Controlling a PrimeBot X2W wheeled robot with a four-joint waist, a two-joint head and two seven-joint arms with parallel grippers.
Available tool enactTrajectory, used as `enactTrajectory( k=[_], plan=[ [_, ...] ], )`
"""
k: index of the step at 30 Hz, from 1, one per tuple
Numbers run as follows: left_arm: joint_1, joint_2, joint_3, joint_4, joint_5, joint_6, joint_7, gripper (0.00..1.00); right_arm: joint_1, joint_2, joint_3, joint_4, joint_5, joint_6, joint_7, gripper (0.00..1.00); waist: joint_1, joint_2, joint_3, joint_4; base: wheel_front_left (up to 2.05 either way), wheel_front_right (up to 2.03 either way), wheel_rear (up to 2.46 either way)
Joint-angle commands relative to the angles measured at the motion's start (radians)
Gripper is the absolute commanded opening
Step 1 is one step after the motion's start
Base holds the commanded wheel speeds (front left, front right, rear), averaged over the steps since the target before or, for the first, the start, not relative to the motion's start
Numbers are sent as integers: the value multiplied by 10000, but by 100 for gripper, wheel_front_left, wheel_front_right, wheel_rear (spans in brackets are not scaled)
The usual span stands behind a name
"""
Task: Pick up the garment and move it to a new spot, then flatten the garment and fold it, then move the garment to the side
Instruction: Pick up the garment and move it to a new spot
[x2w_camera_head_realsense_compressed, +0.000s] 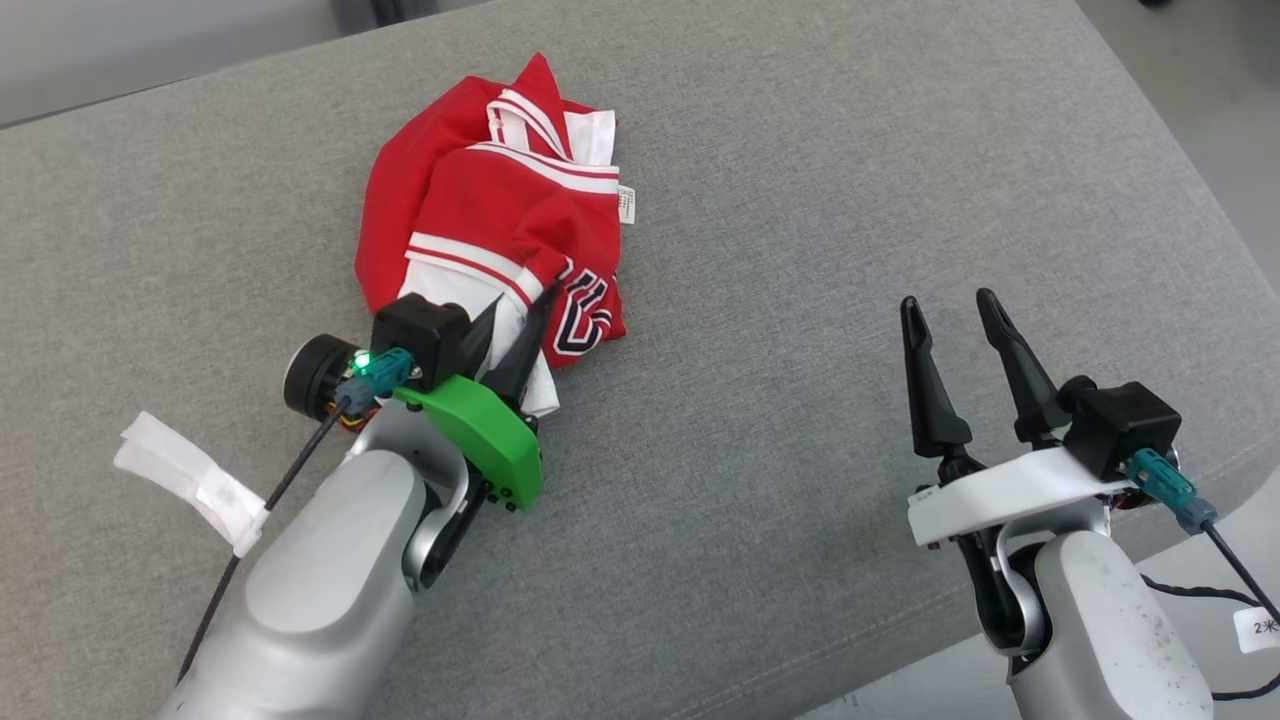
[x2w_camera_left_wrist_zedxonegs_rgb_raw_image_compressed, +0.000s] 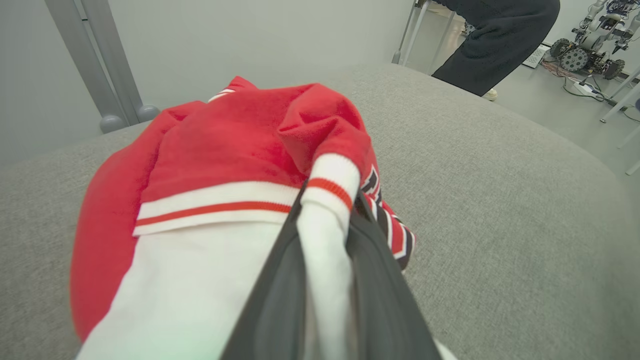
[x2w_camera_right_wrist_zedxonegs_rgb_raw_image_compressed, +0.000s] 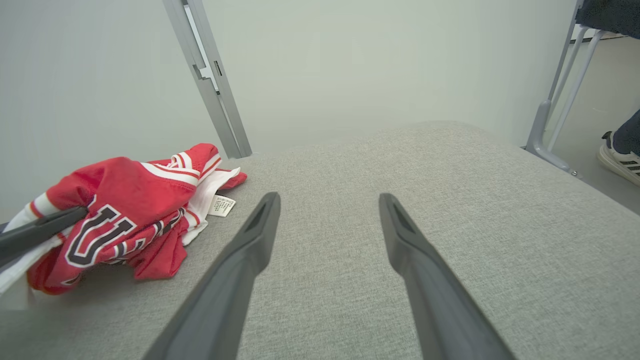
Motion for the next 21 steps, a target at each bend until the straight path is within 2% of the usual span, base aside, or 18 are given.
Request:
enactTrajectory(
  k=[1, 6, 9, 12, 16, 17, 21],
  plan=[
    [77, 1, -25, 81, 120, 42, -180, 100, 74, -18, 12, 35, -78, -1, -31, 100, 0, 0, -73, 97, 0, 0, 0],
    [48, -127, -195, 15, 604, 262, -768, 100, 167, -20, -46, 113, -195, 1, -31, 100, 0, 0, -281, 337, 0, 0, 0],
    [154, -122, 18, -396, 689, 418, -1002, 100, 243, -20, -36, 142, -272, 1, -31, 100, 0, 0, -479, 528, 0, 0, 0],
    [423, 113, 436, -905, 785, 661, -1088, 100, 320, -18, -64, 163, -317, 1, -31, 100, 0, 0, -662, 769, 0, 0, 0],
    [839, 446, 1383, -1892, 885, 953, -1099, 100, 398, -21, -85, 147, -389, -1, -31, 100, 0, 0, -808, 1094, 0, 0, 0],
    [1255, 638, 1945, -2391, 1043, 1081, -1095, 100, 409, -24, -140, 117, -430, -1, -31, 100, 0, 0, -884, 1290, 0, 0, 0],
    [2120, 936, 3181, -3199, 1318, 1268, -1099, 100, 471, -23, -191, 128, -518, -1, -31, 100, 0, 0, -1046, 1684, 0, 0, 0]
  ],
)
